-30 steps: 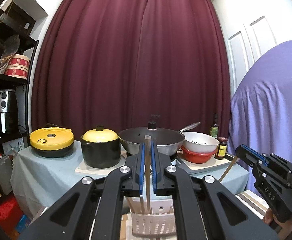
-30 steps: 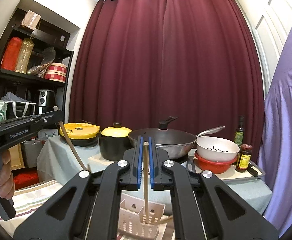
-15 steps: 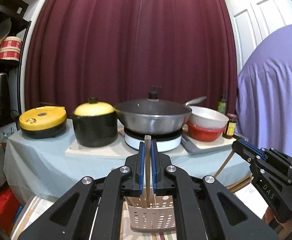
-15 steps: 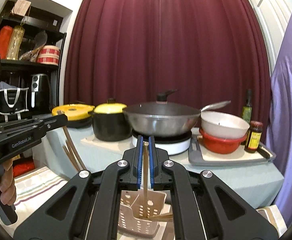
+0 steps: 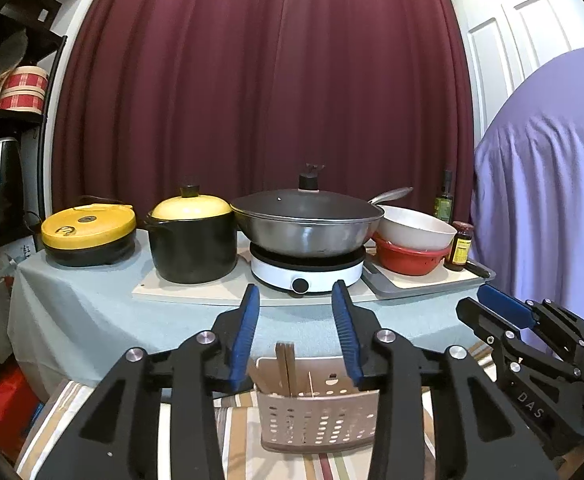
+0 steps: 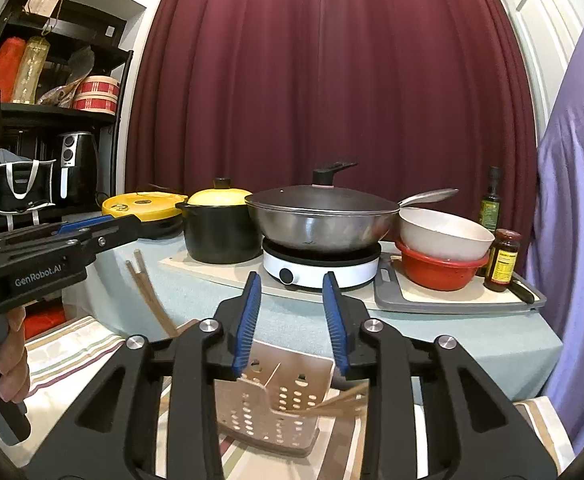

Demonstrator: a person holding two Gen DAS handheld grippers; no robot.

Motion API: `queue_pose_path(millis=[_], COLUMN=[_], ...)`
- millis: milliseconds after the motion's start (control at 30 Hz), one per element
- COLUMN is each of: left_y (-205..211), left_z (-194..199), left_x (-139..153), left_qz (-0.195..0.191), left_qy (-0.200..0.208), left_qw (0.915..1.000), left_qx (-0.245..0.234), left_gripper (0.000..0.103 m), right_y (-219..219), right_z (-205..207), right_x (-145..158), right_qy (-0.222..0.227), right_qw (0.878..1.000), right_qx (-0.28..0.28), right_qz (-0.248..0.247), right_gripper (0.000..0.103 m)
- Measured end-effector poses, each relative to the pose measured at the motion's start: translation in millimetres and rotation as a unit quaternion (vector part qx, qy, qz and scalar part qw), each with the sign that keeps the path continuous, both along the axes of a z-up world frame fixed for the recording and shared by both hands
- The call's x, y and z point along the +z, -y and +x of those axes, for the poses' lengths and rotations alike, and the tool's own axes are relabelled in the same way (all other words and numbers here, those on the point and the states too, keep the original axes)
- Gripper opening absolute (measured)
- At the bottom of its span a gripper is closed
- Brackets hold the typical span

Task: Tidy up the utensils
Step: 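Open both tools to drop the chopsticks into the white holder, then move both open tools back toward the remaining chopsticks on the tablecloth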

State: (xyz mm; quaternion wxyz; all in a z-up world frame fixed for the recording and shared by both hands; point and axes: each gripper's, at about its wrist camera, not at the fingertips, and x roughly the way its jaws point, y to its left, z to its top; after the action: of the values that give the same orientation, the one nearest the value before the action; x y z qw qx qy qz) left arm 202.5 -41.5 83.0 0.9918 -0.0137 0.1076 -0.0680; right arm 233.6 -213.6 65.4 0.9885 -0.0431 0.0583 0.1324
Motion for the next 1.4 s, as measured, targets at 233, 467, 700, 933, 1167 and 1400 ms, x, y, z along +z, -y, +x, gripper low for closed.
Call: queue_pose_path(millis=[233, 467, 700, 933, 1167, 1400], left_y=[-5.4, -6.6, -8.4, -9.8, -12.9, -9.8], left_z=[-36.1, -65.5, -95.4, -118.3, -139.2, -162.2], left_x=[-8.5, -24.4, -48.5, -79.1, -104.0, -131.7], left_qz=[0.001, 0.000, -0.003, -0.005, -0.005, -0.002], left_qy=[-0.002, -0.018, -0.040, -0.074, -0.104, -0.135], left_qw=[1.0000, 0.9998, 0.9991, 0.9969, 0.9940, 0.9905], left_qx=[0.006, 0.008, 0.017, 0.027, 0.035, 0.027], left_gripper=[0.040, 0.040, 0.040, 0.040, 0.040, 0.040], right_y=[4.0, 4.7, 5.2, 8.9, 9.1, 8.7], right_z=[-36.2, -76.2, -109.6, -139.3, -165.7, -187.6], right_x=[-4.6, -21.3, -46.7, -72.6, -100.5, -123.5], right_qy=[-0.005, -0.016, -0.038, -0.066, -0.094, -0.115], right_qw=[1.000, 1.000, 0.999, 0.998, 0.995, 0.993], right_qx=[-0.002, -0.008, -0.010, -0.012, -0.014, -0.015], right_qz=[0.000, -0.002, -0.007, -0.009, -0.015, -0.020], right_gripper=[0.034, 0.034, 0.034, 0.034, 0.034, 0.034])
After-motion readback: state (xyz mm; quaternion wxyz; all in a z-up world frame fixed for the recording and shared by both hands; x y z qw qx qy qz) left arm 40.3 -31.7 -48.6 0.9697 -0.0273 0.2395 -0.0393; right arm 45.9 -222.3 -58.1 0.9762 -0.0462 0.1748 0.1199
